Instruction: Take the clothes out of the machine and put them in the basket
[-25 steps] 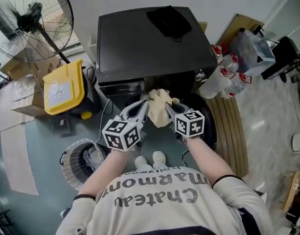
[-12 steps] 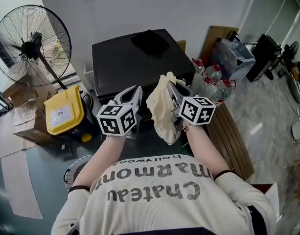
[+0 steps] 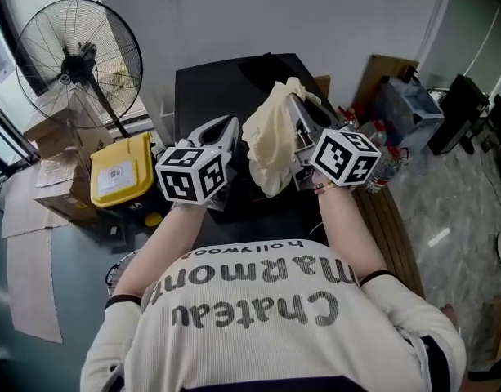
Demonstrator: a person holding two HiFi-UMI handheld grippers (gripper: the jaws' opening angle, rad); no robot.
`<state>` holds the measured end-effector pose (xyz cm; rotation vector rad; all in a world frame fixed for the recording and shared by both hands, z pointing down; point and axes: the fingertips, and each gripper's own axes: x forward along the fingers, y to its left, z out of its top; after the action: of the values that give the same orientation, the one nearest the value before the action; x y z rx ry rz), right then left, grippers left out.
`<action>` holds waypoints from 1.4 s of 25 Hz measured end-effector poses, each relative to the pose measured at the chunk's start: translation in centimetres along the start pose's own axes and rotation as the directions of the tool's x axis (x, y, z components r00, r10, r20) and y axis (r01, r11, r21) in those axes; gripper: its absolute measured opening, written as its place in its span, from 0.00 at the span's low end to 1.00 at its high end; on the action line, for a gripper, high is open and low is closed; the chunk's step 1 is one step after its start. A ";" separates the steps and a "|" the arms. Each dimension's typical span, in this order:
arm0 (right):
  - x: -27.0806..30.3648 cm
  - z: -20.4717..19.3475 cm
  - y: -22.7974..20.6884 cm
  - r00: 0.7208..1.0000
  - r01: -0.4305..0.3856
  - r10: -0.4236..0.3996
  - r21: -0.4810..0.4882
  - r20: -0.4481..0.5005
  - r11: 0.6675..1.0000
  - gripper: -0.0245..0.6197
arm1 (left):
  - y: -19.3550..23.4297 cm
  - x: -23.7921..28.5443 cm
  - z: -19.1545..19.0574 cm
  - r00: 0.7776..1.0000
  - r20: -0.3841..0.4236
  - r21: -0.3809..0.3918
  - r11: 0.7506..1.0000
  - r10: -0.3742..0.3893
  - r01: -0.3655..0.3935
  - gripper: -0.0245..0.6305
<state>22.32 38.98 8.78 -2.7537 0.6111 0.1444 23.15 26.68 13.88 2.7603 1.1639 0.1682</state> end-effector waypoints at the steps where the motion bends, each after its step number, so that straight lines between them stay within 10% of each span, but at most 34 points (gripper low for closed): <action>1: 0.4 0.2 0.1 1.000 -0.022 0.022 0.003 0.003 1.000 0.12 | 0.1 0.0 0.4 1.000 0.007 0.008 1.000 0.018 -0.018 0.05; 17: 5.3 -0.7 1.0 0.938 -0.329 0.332 0.040 -0.097 0.943 0.12 | 1.7 -0.2 0.9 0.943 0.074 -0.036 0.946 0.325 -0.323 0.05; 35: 5.2 -5.1 8.9 0.735 -0.629 0.646 0.147 -0.205 0.763 0.12 | 1.3 -9.8 -1.7 0.730 0.104 -0.114 0.737 0.675 -0.666 0.05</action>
<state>23.36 27.62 10.22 -2.3854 1.5914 -0.0698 16.97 18.91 15.32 2.9320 0.0639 0.0798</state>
